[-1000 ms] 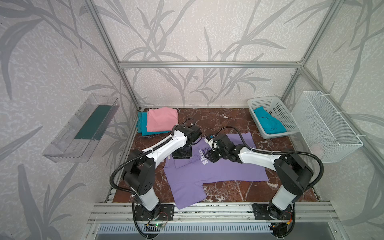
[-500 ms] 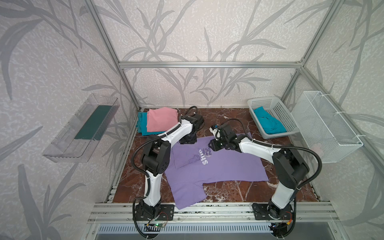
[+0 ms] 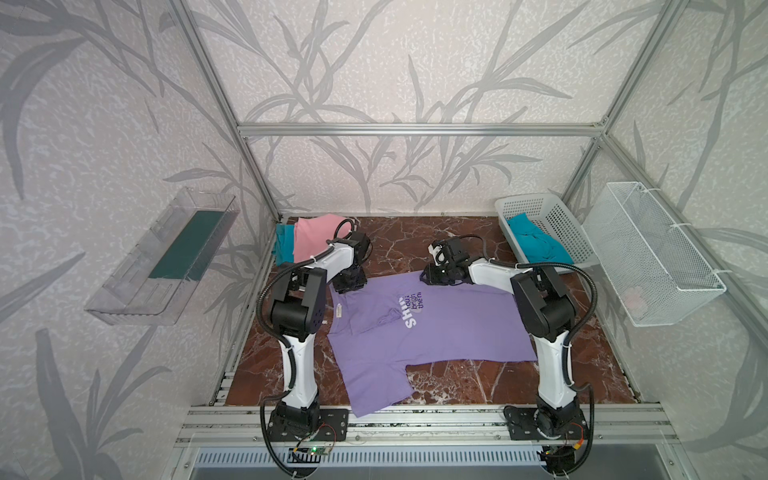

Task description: Fold and stack the t-shirts

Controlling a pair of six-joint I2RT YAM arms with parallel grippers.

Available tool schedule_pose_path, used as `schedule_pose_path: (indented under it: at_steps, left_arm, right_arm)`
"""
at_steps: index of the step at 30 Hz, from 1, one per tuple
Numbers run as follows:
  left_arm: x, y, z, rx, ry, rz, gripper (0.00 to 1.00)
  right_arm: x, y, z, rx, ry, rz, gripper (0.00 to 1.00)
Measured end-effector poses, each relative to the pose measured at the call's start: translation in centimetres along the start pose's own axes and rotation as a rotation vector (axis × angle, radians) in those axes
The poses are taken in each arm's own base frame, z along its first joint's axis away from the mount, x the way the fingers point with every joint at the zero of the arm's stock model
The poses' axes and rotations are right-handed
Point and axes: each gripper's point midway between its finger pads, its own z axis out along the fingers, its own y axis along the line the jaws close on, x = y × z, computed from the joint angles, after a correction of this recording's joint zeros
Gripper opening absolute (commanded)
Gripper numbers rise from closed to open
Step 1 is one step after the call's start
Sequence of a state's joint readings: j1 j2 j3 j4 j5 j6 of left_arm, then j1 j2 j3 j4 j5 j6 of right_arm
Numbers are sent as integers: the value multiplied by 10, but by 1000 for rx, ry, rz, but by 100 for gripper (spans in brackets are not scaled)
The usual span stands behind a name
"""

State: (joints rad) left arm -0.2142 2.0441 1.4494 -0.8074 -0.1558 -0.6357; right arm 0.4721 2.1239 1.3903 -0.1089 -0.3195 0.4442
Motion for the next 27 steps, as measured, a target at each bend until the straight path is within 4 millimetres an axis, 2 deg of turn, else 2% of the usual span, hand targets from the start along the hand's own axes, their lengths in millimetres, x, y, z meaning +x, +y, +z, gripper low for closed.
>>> schedule_pose_path:
  at_steps: [7, 16, 21, 27]
  left_arm:
    - [-4, 29, 5, 18, -12, -69, 43]
    - [-5, 67, 5, -61, 1, -121, 62]
    - [-3, 79, 4, -92, 9, -133, 63]
    - [-5, 107, 9, -135, 30, -188, 62]
  right_arm:
    - [-10, -20, -5, 18, -23, 42, 36]
    - [-20, -42, -11, 43, -51, 83, 33]
    - [-23, -51, -14, 35, -74, 106, 33]
    - [-29, -73, -26, 74, -103, 138, 33]
